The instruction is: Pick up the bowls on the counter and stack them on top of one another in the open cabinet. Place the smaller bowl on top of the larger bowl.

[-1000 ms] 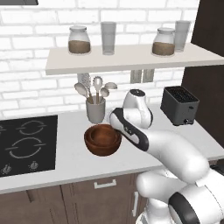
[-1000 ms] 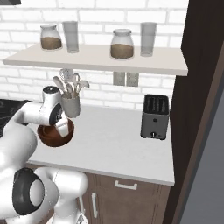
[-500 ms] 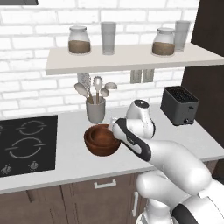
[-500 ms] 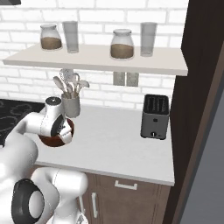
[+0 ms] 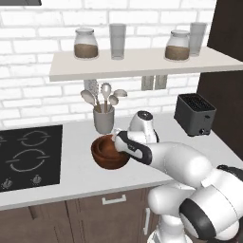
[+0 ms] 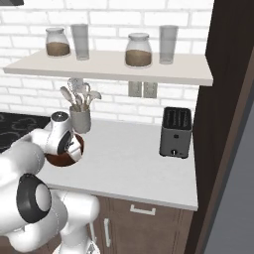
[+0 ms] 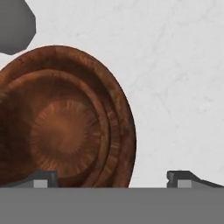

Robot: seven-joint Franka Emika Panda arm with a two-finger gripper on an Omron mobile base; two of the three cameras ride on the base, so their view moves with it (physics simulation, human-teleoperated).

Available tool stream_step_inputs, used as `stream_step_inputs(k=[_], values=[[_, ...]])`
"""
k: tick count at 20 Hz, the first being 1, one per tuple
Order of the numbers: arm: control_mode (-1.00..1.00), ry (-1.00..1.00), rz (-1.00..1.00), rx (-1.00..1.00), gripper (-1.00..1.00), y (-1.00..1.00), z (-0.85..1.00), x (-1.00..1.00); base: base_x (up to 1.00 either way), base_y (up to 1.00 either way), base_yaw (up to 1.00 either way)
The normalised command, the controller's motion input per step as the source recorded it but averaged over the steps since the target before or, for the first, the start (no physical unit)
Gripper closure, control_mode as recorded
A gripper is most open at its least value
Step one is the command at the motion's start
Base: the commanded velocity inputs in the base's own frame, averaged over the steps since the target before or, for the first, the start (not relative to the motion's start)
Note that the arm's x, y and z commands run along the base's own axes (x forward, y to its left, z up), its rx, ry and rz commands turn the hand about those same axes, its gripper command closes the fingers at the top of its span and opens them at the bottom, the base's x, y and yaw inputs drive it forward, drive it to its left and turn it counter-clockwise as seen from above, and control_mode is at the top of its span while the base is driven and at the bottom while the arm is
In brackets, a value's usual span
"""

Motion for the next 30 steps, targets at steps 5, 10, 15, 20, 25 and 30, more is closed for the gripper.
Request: stream_step_inputs(k=[5, 10, 15, 20, 25, 30], values=[[-1.0, 0.07, 0.03, -0.04, -1.0, 0.0, -0.23, 0.11, 0.0, 0.0, 0.0], [-1.0, 0.07, 0.05, -0.07, -1.0, 0.0, -0.56, 0.0, 0.0, 0.0, 0.0], [-1.0, 0.01, 0.03, -0.04, 1.0, 0.0, -0.2, 0.01, 0.0, 0.0, 0.0], [-1.0, 0.0, 0.0, 0.0, 1.0, 0.0, 0.0, -0.01, 0.0, 0.0, 0.0], [-1.0, -0.06, -0.02, 0.0, 1.0, -0.1, 0.18, -0.33, 0.0, 0.0, 0.0], [-1.0, -0.26, -0.19, 0.07, 1.0, -0.66, 0.9, -0.94, 0.0, 0.0, 0.0]])
